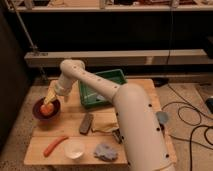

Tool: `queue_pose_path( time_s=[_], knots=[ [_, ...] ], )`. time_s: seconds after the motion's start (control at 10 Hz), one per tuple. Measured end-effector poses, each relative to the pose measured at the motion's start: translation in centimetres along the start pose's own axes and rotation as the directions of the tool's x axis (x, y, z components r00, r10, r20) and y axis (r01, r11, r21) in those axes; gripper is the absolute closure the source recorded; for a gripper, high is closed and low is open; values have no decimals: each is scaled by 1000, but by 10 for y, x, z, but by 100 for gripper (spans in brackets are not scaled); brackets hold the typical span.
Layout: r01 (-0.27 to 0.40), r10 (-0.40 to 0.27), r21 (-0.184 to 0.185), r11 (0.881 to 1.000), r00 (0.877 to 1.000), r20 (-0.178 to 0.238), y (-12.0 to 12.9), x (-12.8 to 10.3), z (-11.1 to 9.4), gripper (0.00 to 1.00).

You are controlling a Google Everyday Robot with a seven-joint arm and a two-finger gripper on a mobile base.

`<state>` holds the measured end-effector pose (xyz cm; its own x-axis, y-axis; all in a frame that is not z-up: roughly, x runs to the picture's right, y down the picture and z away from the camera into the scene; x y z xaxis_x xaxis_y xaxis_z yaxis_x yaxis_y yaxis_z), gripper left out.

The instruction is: Stack bowls into tray

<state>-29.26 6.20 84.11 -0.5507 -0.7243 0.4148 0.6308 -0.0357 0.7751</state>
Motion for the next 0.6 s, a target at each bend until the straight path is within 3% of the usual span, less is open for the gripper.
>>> queue_pose_path(
  time_s=[0.6],
  knots=[
    [-5, 5, -11, 1000, 1000, -11, 12, -5, -9, 20]
  ],
)
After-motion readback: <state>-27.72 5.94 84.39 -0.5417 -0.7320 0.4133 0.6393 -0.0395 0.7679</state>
